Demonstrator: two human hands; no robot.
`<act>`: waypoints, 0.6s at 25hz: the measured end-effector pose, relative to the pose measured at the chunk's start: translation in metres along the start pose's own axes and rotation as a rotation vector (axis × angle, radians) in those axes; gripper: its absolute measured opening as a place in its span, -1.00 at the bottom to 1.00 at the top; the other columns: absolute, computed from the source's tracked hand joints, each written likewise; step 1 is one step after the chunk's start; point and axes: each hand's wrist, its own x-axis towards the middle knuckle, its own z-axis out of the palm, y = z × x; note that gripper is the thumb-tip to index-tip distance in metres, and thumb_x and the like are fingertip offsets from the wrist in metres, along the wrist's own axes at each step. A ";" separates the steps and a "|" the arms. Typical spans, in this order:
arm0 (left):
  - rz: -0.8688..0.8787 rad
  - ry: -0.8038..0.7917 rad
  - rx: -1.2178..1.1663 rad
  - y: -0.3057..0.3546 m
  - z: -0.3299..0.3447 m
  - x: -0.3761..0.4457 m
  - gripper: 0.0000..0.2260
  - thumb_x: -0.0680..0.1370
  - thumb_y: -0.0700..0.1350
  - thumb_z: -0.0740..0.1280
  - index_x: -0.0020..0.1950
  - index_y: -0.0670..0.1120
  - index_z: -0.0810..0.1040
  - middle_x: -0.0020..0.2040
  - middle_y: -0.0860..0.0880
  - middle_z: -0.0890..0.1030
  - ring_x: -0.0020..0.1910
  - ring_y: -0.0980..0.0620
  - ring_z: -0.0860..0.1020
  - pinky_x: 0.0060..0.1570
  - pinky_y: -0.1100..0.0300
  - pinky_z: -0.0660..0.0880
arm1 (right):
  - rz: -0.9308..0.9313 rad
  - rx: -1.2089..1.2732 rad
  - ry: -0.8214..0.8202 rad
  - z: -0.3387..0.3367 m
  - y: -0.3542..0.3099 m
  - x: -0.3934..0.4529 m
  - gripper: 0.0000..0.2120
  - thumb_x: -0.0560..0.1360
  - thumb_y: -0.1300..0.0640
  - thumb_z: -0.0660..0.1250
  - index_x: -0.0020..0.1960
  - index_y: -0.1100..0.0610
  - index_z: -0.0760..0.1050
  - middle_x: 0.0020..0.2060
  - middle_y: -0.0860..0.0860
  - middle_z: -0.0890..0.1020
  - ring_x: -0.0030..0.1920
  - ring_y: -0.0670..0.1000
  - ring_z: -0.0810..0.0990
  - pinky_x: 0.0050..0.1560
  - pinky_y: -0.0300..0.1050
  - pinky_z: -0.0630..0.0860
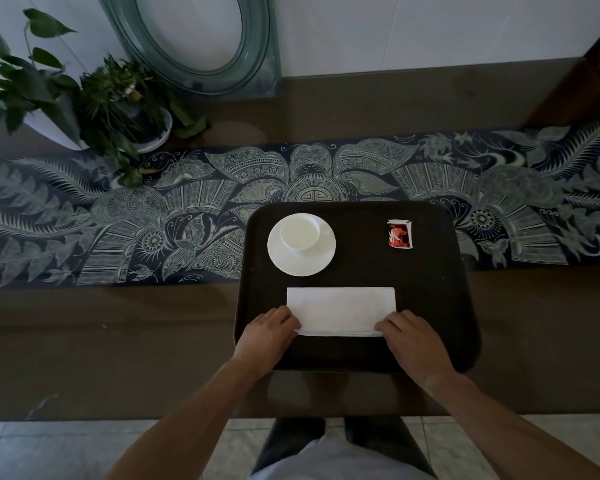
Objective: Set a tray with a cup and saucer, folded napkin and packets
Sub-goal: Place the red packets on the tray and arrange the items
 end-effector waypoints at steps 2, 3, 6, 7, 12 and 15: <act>-0.016 -0.002 0.002 -0.001 0.000 -0.001 -0.89 0.50 -0.14 0.42 0.01 -0.07 0.61 -0.04 -0.04 0.57 -0.16 -0.04 0.58 -0.26 0.11 0.55 | -0.007 -0.007 0.018 0.000 -0.002 0.000 -0.69 0.39 0.13 0.48 0.12 -0.02 0.57 0.02 -0.06 0.60 0.00 -0.01 0.55 0.01 -0.12 0.52; -0.021 -0.002 0.002 0.000 0.000 -0.002 -0.89 0.50 -0.14 0.42 0.02 -0.07 0.61 -0.03 -0.03 0.57 -0.15 -0.03 0.58 -0.26 0.11 0.55 | -0.015 -0.011 0.032 0.000 -0.003 -0.001 -0.68 0.34 0.14 0.53 0.07 -0.01 0.59 -0.03 -0.05 0.61 -0.06 -0.01 0.56 -0.05 -0.12 0.54; -0.029 0.004 0.004 -0.001 0.001 -0.003 -0.87 0.49 -0.13 0.43 0.02 -0.05 0.62 -0.04 -0.02 0.57 -0.15 -0.02 0.57 -0.24 0.10 0.57 | -0.016 -0.010 0.046 0.000 -0.003 -0.002 -0.68 0.33 0.15 0.54 0.05 -0.01 0.60 -0.05 -0.05 0.61 -0.08 -0.01 0.56 -0.08 -0.11 0.55; -0.026 0.003 0.003 -0.002 0.002 -0.003 -0.87 0.48 -0.13 0.44 0.02 -0.05 0.62 -0.05 -0.02 0.57 -0.16 -0.02 0.57 -0.25 0.10 0.57 | -0.012 0.007 0.037 0.000 -0.003 -0.002 -0.70 0.38 0.14 0.49 0.10 -0.02 0.59 0.00 -0.05 0.61 -0.03 0.00 0.55 -0.03 -0.11 0.53; 0.005 0.016 0.066 -0.004 0.005 -0.002 -0.87 0.48 -0.07 0.41 0.00 -0.03 0.59 -0.08 -0.02 0.54 -0.17 -0.03 0.55 -0.25 0.10 0.52 | -0.006 0.020 -0.024 -0.002 -0.002 0.002 -0.75 0.56 0.02 0.23 0.23 -0.10 0.46 0.16 -0.11 0.52 0.14 -0.05 0.46 0.17 -0.12 0.40; 0.041 0.071 0.127 -0.001 0.009 0.003 -0.79 0.51 0.07 0.27 0.03 -0.01 0.55 -0.02 -0.01 0.53 -0.07 -0.04 0.49 -0.13 0.07 0.45 | 0.042 0.036 0.107 -0.011 -0.010 0.011 -0.73 0.53 -0.13 0.13 0.10 -0.10 0.53 0.04 -0.10 0.59 0.06 -0.05 0.53 0.12 -0.04 0.43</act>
